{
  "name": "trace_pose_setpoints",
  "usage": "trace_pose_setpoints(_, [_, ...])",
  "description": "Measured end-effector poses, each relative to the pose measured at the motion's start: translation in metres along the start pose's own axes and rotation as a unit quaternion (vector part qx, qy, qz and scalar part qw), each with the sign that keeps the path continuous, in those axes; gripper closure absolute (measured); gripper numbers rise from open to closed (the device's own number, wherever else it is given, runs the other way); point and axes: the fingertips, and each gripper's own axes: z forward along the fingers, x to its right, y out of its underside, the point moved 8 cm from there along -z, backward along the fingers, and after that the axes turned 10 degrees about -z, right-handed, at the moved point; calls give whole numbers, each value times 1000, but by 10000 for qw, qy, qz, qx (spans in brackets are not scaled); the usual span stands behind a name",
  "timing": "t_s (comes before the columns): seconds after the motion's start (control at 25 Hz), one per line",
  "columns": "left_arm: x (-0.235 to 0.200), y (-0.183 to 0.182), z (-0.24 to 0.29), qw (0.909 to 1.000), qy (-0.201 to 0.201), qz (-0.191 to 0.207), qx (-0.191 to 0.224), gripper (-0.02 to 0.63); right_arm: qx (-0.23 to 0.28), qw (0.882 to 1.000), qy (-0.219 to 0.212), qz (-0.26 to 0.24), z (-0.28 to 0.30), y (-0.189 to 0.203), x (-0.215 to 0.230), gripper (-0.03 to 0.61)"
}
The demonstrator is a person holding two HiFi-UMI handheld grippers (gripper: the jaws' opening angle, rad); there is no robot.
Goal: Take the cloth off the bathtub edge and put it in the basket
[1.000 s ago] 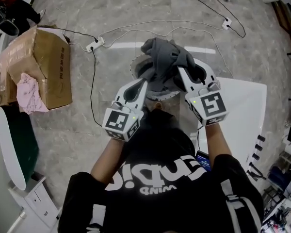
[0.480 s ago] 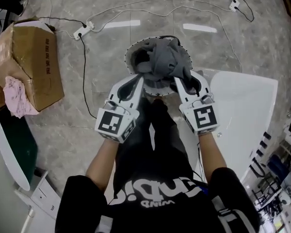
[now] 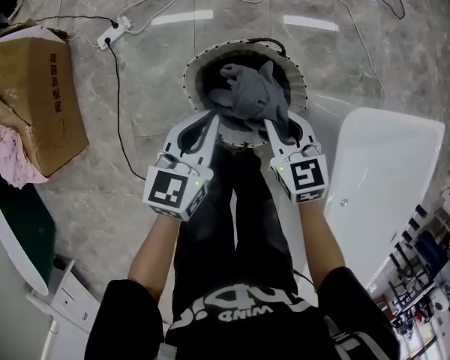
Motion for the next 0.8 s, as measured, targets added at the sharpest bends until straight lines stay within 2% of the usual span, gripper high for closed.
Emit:
trace_pose_setpoints(0.2, [-5, 8, 6, 10000, 8, -34, -78, 603, -204, 9997, -100, -6, 10, 13, -4, 523])
trace_pose_setpoints(0.36, [-3, 11, 7, 9999, 49, -57, -125, 603, -609, 9980, -178, 4, 16, 26, -6, 519])
trace_pose_setpoints(0.48, [-3, 15, 9, 9998, 50, -118, -159, 603, -1147, 9930, -233, 179, 24, 47, -6, 406])
trace_pose_setpoints(0.56, [-3, 19, 10, 9997, 33, -173, -190, 603, -1309, 9910, -148, 240, 27, 59, -6, 363])
trace_pose_setpoints(0.8, [-4, 29, 12, 9993, 20, -252, -261, 603, -1263, 9917, -23, 227, 31, 62, -3, 330])
